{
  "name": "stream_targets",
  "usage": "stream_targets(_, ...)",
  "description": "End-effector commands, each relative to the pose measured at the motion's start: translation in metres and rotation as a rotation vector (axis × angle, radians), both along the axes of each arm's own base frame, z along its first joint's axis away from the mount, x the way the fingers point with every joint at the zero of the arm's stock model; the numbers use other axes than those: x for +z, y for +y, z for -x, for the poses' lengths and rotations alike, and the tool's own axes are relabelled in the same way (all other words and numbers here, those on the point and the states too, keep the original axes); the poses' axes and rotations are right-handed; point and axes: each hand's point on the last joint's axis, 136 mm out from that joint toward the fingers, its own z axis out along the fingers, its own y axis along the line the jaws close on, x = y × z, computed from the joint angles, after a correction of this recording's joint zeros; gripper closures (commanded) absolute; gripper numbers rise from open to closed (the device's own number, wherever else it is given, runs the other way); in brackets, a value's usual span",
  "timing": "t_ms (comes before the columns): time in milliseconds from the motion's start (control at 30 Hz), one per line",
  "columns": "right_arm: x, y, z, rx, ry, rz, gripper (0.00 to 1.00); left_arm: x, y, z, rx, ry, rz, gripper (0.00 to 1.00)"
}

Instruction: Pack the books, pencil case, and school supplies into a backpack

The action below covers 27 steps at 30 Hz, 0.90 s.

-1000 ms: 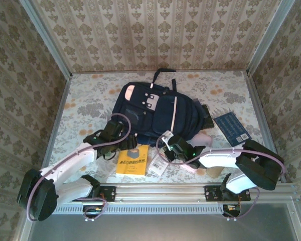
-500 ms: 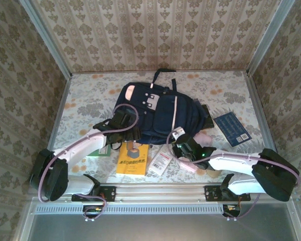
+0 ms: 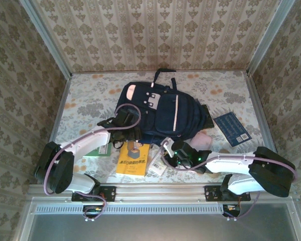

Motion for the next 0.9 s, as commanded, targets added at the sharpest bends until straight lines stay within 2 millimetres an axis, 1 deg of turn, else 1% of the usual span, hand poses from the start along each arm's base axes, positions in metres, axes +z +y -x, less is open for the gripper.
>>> stream_targets(0,0.024,0.013,0.008,0.078,-0.004,-0.048,0.45,0.006,-0.003,-0.008,0.022,-0.025,0.022,0.04)
stream_targets(33,0.031,0.012,0.007,0.073,-0.015,-0.05,0.42,0.007,-0.002,-0.008,0.024,-0.028,0.024,0.04)
stream_targets(100,0.045,0.006,0.004,0.053,-0.033,-0.045,0.42,0.009,-0.001,-0.008,0.022,-0.031,0.025,0.04)
stream_targets(133,0.052,0.0,-0.002,0.01,-0.06,-0.04,0.4,0.009,0.0,-0.008,0.023,-0.03,0.025,0.04)
stream_targets(167,0.058,-0.011,-0.015,-0.072,-0.093,-0.024,0.37,0.009,0.0,-0.008,0.023,-0.03,0.026,0.04)
stream_targets(200,0.06,-0.022,-0.025,-0.14,-0.106,-0.003,0.38,0.01,0.0,-0.009,0.024,-0.031,0.028,0.04)
stream_targets(267,0.06,-0.047,-0.046,-0.281,-0.069,0.035,0.45,0.011,-0.001,-0.009,0.025,-0.034,0.035,0.04)
stream_targets(333,0.054,-0.062,-0.055,-0.353,0.012,0.041,0.51,0.011,-0.002,-0.009,0.025,-0.033,0.043,0.04)
stream_targets(433,0.043,-0.071,-0.058,-0.387,0.074,0.081,0.52,0.012,-0.002,-0.008,0.022,-0.032,0.05,0.04)
stream_targets(533,0.031,-0.075,-0.059,-0.389,0.106,0.138,0.54,0.011,0.0,-0.006,0.023,-0.031,0.053,0.04)
stream_targets(633,0.019,-0.072,-0.061,-0.393,0.148,0.166,0.6,0.011,0.0,-0.004,0.023,-0.03,0.061,0.04)
stream_targets(733,0.009,-0.07,-0.064,-0.416,0.179,0.187,0.62,0.01,0.0,-0.004,0.023,-0.026,0.06,0.03)
stream_targets(800,0.005,-0.072,-0.07,-0.444,0.168,0.194,0.64,0.01,0.0,-0.004,0.022,-0.027,0.062,0.04)
stream_targets(833,0.007,-0.07,-0.073,-0.449,0.158,0.183,0.65,0.01,0.0,-0.004,0.021,-0.028,0.064,0.03)
stream_targets(867,0.003,-0.069,-0.075,-0.451,0.164,0.189,0.66,0.009,0.0,-0.004,0.024,-0.026,0.064,0.04)
